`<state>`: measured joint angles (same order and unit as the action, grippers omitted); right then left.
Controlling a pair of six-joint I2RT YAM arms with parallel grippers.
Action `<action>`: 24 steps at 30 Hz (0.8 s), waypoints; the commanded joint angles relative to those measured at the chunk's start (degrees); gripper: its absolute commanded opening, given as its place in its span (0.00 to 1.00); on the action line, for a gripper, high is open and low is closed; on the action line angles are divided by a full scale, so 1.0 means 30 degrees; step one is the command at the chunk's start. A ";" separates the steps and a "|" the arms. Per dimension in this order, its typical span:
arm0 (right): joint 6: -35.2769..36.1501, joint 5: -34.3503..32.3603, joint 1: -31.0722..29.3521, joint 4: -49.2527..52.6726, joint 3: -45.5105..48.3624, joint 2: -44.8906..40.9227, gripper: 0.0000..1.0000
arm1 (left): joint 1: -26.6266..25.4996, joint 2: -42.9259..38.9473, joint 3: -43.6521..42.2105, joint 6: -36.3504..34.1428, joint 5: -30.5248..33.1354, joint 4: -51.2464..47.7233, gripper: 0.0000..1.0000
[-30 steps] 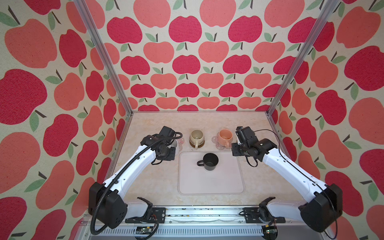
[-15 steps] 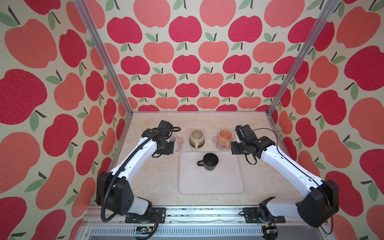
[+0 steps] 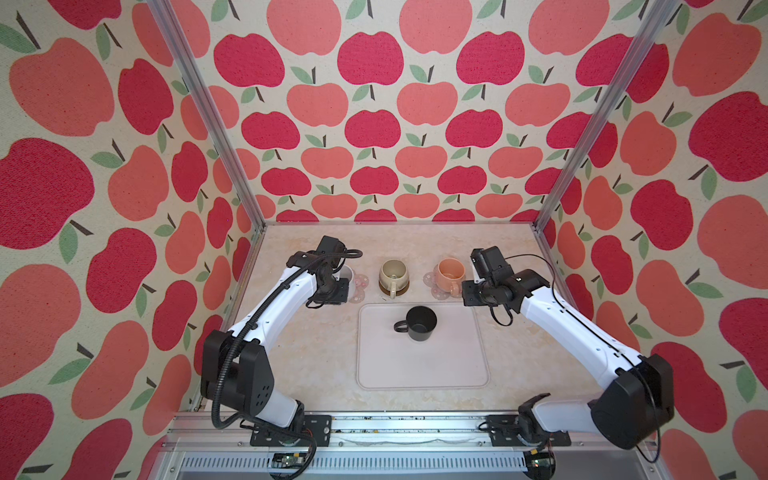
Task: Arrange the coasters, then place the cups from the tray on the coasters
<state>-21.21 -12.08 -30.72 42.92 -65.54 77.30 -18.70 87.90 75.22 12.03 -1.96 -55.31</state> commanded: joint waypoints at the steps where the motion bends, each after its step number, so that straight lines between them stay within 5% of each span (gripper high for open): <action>1: 0.0127 0.0100 0.0115 0.0109 -0.0537 0.0049 0.55 | 0.0276 0.0280 0.1331 -0.0489 -0.0080 0.1107 0.00; 24: 0.0098 0.0121 0.0290 0.0326 -0.0680 0.0066 0.55 | 0.1113 0.3078 0.2990 -0.1154 -0.0520 0.1444 0.00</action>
<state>-21.21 -11.94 -30.28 42.92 -65.71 77.30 -15.84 96.71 80.82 10.26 -3.09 -53.45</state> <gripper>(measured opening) 0.549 0.205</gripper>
